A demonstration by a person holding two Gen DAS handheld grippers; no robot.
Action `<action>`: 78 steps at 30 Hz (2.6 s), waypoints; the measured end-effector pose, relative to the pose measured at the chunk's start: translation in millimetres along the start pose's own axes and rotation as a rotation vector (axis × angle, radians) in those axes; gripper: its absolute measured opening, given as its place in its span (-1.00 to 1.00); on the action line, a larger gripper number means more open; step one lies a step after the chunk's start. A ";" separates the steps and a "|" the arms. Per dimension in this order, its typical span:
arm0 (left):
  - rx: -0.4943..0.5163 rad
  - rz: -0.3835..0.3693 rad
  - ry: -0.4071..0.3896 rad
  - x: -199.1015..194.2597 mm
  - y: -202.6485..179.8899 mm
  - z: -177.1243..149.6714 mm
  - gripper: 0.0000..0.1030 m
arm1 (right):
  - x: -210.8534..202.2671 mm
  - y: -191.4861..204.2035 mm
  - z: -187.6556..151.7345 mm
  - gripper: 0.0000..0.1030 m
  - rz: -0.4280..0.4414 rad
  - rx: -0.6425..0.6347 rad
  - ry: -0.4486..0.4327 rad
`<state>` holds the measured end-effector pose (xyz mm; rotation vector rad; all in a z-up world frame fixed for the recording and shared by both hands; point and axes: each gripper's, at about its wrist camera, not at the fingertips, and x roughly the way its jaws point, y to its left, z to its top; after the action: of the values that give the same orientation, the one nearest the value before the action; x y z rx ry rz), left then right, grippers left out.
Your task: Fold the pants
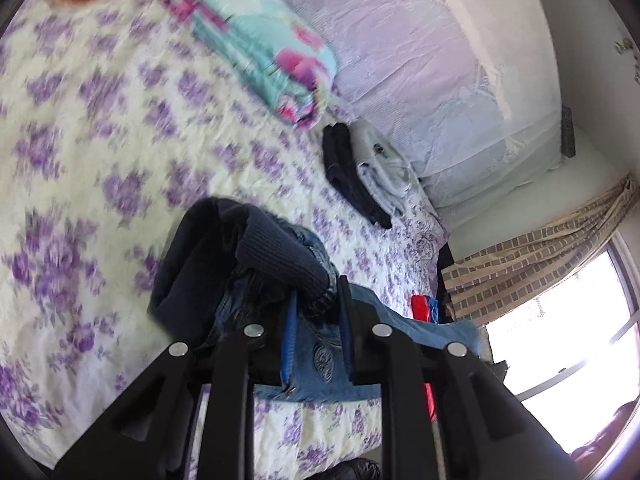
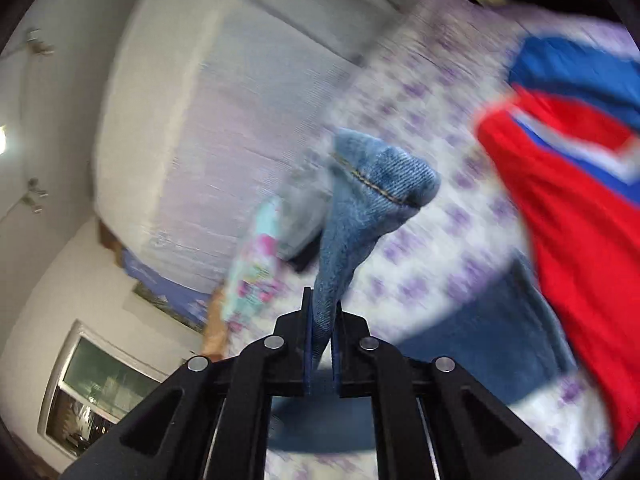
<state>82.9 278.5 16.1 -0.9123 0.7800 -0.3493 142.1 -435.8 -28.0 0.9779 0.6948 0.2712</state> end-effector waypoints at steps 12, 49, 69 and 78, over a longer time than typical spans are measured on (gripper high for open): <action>-0.084 0.006 0.031 7.1 34.3 -21.2 -0.66 | -0.6 -59.8 -19.9 -0.86 0.046 0.141 0.040; 0.457 0.252 0.019 63.9 -78.8 -88.1 -0.02 | 114.6 90.9 -37.2 0.45 0.174 -0.287 0.390; 0.735 0.242 0.093 170.5 -87.6 -152.7 0.45 | 345.3 168.5 -103.4 0.62 0.255 -0.399 1.106; 0.783 0.220 0.079 174.9 -88.9 -158.6 0.63 | 377.1 186.1 -122.5 0.79 0.266 -0.394 1.190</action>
<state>89.9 34.9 -49.3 -0.0779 0.7215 -0.4509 364.3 -61.3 -74.8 0.4454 1.5064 1.2303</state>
